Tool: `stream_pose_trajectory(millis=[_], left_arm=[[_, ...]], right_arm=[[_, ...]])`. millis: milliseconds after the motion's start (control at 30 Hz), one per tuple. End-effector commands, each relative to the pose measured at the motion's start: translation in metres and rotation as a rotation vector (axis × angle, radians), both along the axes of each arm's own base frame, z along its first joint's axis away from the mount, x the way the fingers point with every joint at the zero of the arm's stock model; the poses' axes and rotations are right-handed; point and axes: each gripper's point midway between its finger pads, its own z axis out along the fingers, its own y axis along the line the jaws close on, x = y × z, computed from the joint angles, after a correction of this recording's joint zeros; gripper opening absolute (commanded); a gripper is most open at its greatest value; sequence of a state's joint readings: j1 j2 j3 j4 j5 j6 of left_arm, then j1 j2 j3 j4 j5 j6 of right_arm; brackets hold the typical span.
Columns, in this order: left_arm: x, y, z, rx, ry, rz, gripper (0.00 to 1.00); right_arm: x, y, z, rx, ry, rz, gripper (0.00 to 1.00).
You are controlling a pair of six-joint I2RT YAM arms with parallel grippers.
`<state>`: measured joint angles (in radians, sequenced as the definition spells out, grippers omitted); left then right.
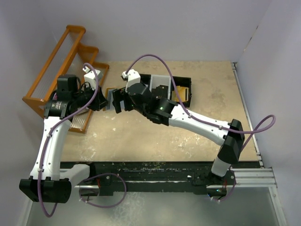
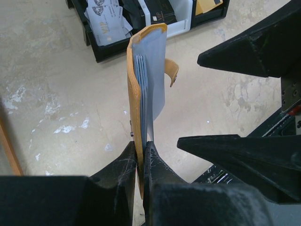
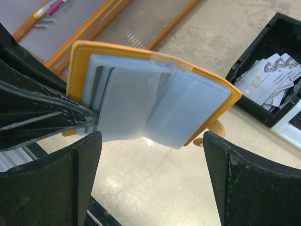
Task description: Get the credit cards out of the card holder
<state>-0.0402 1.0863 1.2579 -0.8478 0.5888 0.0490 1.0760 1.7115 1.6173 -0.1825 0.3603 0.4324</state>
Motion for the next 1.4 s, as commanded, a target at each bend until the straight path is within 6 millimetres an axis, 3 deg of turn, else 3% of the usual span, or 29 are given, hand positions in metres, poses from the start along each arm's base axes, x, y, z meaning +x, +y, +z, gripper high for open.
stream_pose_trajectory(millis=[0,433,733,967,1367], left_arm=[[0.002,-0.002,0.014,0.003,-0.076,-0.018,0.00],[-0.003,-0.012,0.004,-0.055,-0.024,-0.048,0.00],[-0.005,-0.015,0.015,-0.078,-0.036,-0.056,0.00],[-0.006,-0.019,0.023,-0.098,-0.046,-0.076,0.00],[-0.012,-0.027,0.032,-0.136,-0.051,-0.130,0.00]], right_arm=[[0.007,0.002,0.059,0.147,-0.066,-0.039,0.89],[0.018,0.013,0.052,0.178,-0.055,-0.086,0.90],[0.020,0.008,0.019,0.079,-0.032,-0.105,0.86],[0.027,-0.012,0.014,0.031,-0.063,-0.176,0.84],[0.035,-0.075,0.011,0.017,-0.048,-0.250,0.83]])
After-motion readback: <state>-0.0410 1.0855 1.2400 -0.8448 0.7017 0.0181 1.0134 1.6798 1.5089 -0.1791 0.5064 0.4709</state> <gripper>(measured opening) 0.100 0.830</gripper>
